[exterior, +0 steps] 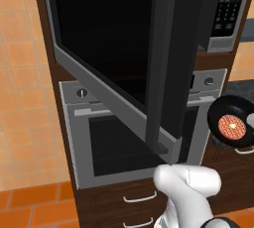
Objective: Open the microwave, place the bowl with waffle inside the microwave, then close the microwave door and turn it on.
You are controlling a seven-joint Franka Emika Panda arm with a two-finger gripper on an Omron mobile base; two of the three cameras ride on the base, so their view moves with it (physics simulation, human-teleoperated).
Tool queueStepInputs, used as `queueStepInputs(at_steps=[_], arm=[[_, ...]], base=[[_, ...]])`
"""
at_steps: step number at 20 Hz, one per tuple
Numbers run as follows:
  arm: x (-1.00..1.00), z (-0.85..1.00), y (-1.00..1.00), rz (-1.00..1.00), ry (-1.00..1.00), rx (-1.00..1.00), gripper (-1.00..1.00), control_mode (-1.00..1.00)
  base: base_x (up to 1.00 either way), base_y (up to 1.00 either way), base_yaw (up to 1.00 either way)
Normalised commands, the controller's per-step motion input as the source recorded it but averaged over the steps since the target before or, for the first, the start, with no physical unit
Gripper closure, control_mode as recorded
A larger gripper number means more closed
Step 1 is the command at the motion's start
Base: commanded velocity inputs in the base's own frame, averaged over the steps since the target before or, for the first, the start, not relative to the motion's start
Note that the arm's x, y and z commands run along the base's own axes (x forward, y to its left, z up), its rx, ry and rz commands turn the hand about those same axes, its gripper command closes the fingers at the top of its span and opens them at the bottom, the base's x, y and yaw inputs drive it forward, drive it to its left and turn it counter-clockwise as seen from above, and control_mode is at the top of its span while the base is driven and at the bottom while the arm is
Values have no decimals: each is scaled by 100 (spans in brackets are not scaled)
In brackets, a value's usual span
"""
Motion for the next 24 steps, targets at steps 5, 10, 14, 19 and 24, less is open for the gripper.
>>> queueStepInputs(at_steps=[5, 10, 14, 19, 24], arm=[[-20, 100, 100, 26, -8, 0, 100, -100], [-6, 100, 99, 21, -11, 3, 100, -100], [10, 100, 97, 21, -17, 15, 100, -100], [21, 100, 74, 20, -18, 18, 100, -100], [44, 99, 93, 2, -15, 1, 100, -100]], base=[[0, 0, 0], [0, 0, 0], [0, 0, 0], [0, 0, 0], [0, 0, 0]])
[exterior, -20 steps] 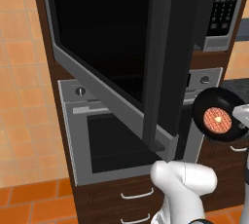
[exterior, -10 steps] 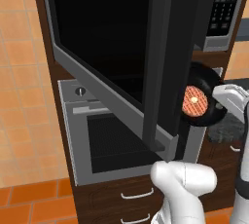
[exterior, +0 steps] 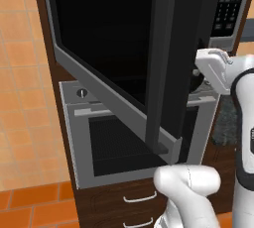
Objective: Open the microwave, place the bowl with waffle inside the microwave, then close the microwave door and turn it on.
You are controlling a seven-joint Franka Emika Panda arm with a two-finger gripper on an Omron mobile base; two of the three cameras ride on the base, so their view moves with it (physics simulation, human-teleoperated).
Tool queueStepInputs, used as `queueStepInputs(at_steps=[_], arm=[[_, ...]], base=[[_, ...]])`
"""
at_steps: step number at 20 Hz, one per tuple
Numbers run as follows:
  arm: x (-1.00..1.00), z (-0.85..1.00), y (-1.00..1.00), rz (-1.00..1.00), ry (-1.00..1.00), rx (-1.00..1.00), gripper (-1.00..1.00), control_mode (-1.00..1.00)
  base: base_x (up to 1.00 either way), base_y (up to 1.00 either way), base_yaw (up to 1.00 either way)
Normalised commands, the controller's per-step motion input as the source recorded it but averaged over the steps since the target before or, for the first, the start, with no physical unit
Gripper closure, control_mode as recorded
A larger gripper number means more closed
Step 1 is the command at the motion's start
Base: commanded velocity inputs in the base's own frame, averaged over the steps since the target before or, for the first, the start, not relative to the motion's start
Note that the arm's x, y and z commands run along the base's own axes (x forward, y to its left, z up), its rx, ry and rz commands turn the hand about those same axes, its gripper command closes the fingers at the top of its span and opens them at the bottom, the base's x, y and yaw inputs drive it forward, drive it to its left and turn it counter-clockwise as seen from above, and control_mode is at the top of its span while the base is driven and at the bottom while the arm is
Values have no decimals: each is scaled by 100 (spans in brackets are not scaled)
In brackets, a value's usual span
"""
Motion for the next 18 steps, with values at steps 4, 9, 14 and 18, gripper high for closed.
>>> queueStepInputs(at_steps=[4, 9, 14, 18], arm=[[86, 83, 73, 0, -4, 0, 100, -100], [94, 35, 31, -23, 9, -6, 100, -100], [88, 0, 0, -52, 5, -4, 100, -100], [93, -1, 0, -14, 2, 1, 100, -100]], base=[[0, 0, 0], [0, 0, 0], [0, 0, 0], [0, 0, 0]])
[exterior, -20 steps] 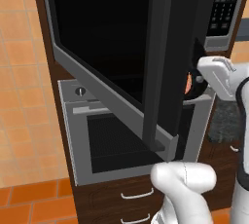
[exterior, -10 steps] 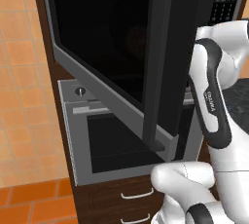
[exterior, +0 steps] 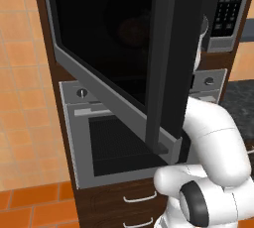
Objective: Open the microwave, place the bowl with waffle inside the microwave, then close the microwave door and turn it on.
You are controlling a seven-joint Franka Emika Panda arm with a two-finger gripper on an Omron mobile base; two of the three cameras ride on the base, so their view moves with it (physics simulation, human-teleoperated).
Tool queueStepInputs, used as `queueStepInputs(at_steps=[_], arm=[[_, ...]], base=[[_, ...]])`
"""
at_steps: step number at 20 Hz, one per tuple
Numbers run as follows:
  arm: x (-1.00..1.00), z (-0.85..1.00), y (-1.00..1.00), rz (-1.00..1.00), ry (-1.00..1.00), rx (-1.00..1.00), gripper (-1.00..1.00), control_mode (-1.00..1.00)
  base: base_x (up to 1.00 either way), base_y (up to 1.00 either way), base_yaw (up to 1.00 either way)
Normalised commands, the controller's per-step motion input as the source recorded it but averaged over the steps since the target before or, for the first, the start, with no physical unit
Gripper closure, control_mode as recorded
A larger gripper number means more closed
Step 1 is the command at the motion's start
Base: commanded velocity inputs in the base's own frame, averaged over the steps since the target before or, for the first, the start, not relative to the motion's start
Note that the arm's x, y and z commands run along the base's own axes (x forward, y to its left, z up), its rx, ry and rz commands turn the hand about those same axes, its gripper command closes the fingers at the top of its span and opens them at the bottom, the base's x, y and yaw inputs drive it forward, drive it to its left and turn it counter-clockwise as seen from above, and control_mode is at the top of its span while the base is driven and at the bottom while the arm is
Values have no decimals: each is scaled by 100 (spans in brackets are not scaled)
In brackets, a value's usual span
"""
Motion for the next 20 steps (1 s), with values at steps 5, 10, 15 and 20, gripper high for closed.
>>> queueStepInputs(at_steps=[5, 10, 15, 20], arm=[[100, -1, -5, 11, 6, 4, 100, -100], [90, 0, -37, -1, 11, 1, 100, -100], [67, -5, -22, -23, 14, 1, 100, -100], [32, -49, -10, -13, 5, 7, 100, -100]], base=[[0, 0, 0], [0, 0, 0], [0, 0, 0], [0, 0, 0]])
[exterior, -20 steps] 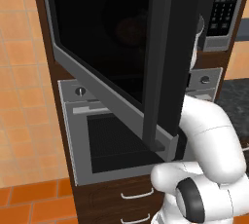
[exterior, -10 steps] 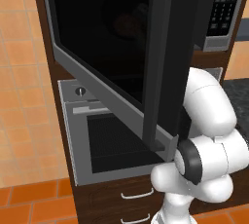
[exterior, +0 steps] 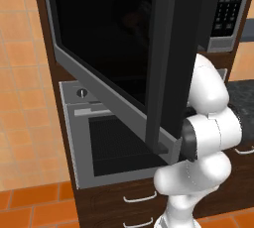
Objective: Open the microwave, place the bowl with waffle inside the microwave, then close the microwave door and turn it on.
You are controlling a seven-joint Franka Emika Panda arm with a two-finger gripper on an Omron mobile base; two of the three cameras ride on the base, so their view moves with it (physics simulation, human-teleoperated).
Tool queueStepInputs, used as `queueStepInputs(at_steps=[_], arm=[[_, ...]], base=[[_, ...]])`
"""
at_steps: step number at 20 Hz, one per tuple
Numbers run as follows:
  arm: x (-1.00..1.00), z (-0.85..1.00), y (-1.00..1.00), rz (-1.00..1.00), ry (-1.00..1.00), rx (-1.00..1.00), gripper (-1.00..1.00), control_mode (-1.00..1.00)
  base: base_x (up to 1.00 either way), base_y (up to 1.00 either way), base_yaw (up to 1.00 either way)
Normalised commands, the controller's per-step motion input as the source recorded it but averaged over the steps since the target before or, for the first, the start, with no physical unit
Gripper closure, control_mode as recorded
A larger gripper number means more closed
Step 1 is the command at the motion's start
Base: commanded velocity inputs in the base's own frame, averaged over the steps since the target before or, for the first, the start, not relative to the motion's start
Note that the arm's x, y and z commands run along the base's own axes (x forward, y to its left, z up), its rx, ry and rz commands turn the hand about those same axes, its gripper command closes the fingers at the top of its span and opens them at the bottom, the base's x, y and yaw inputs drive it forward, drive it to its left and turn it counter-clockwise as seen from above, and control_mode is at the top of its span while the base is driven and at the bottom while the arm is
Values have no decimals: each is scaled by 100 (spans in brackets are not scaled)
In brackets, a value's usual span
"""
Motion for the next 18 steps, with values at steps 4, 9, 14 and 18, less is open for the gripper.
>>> queueStepInputs(at_steps=[4, 9, 14, 18], arm=[[3, -76, 8, 13, 5, 1, 100, -100], [9, -50, 12, 30, 6, 0, -100, -100], [7, -1, 0, 17, -3, 6, -100, -100], [-30, 23, -21, 14, -21, 7, -100, -100]], base=[[0, 0, 0], [0, 0, 0], [0, 0, 0], [0, 0, 0]])
